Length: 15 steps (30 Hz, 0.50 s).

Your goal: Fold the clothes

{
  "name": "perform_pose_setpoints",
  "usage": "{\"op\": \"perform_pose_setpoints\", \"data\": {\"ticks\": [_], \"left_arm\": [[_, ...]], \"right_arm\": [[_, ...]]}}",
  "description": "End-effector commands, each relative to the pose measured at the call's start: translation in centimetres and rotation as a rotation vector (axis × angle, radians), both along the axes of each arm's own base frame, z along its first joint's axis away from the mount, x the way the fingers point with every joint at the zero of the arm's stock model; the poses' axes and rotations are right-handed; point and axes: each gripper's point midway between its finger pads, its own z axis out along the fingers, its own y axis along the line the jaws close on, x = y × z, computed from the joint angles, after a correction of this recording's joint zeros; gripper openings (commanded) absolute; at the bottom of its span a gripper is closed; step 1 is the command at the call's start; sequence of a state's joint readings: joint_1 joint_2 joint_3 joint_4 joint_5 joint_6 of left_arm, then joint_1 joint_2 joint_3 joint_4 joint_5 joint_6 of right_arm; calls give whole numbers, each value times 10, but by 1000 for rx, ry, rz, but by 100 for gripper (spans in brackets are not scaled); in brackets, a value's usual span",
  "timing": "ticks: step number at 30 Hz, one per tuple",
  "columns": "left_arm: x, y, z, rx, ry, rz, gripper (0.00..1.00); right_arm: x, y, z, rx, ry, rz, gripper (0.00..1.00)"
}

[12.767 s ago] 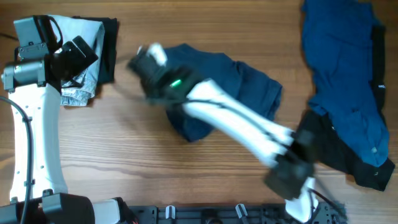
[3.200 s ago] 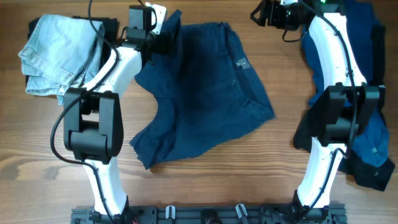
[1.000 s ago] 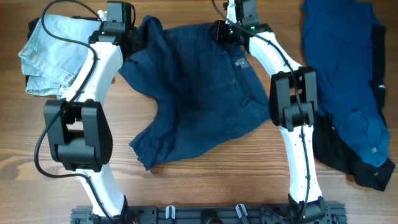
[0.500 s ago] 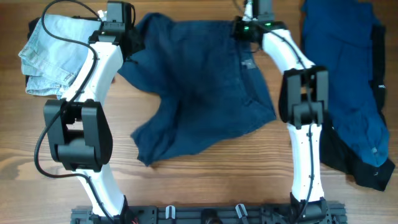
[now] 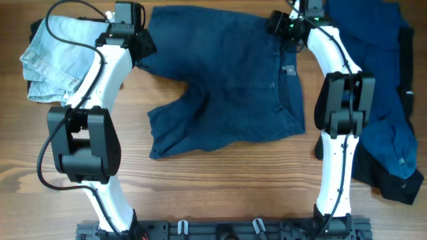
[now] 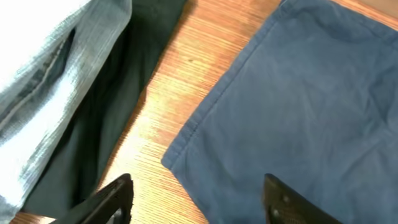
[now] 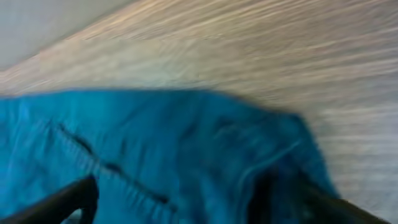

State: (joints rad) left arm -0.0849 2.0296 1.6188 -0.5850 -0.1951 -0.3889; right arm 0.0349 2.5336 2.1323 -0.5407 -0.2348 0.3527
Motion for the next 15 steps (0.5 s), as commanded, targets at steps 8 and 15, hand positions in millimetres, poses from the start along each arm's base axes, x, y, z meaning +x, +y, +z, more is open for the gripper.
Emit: {"op": "perform_pose_setpoints", "data": {"ticks": [8, 15], "left_arm": [[-50, -35, 36, -84, 108, -144, 76], [-142, -51, 43, -209, 400, -181, 81]], "right_arm": [[-79, -7, 155, -9, 27, 53, 100], [-177, -7, 198, -10, 224, 106, 100]]}}
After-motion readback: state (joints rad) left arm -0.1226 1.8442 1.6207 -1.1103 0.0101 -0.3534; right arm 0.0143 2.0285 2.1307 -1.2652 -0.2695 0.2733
